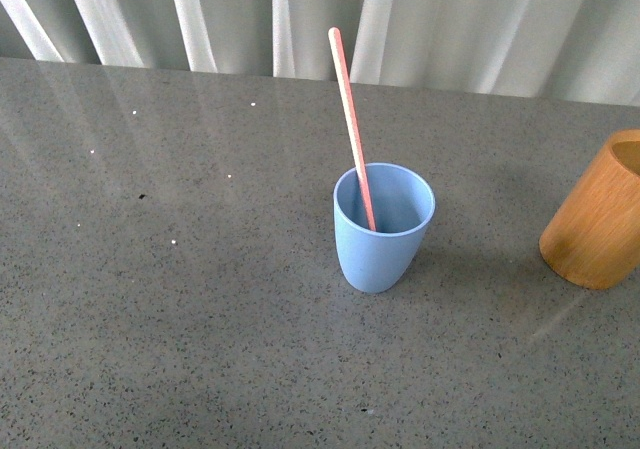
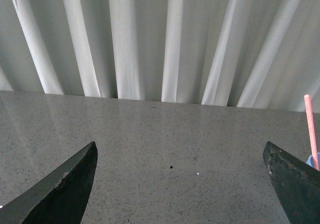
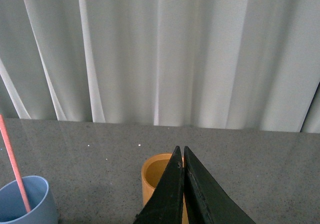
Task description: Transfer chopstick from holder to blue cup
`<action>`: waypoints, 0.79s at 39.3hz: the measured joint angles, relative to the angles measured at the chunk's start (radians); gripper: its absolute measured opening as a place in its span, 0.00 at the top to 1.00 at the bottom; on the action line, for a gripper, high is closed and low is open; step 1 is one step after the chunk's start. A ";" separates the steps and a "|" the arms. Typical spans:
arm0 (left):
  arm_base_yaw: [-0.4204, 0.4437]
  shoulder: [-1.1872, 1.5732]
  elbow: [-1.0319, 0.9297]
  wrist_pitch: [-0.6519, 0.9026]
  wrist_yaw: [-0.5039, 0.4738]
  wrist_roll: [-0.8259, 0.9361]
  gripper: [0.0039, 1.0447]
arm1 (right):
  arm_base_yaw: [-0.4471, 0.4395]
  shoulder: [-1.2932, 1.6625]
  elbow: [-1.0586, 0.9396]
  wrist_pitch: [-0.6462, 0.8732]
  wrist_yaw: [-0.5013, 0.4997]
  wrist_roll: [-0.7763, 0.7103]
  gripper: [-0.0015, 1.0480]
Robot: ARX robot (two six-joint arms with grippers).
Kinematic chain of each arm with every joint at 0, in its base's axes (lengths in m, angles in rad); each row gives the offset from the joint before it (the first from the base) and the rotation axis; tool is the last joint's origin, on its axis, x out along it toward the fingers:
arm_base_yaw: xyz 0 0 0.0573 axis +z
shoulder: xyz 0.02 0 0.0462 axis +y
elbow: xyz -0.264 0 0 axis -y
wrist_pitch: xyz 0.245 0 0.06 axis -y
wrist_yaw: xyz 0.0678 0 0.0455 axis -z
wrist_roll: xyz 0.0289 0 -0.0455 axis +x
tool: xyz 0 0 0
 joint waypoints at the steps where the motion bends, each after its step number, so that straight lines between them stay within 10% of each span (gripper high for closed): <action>1: 0.000 0.000 0.000 0.000 0.000 0.000 0.06 | 0.000 -0.010 0.000 -0.010 0.001 0.000 0.99; 31: 0.000 -0.001 0.000 0.000 0.000 0.000 0.06 | 0.000 -0.287 0.000 -0.293 0.001 0.003 0.99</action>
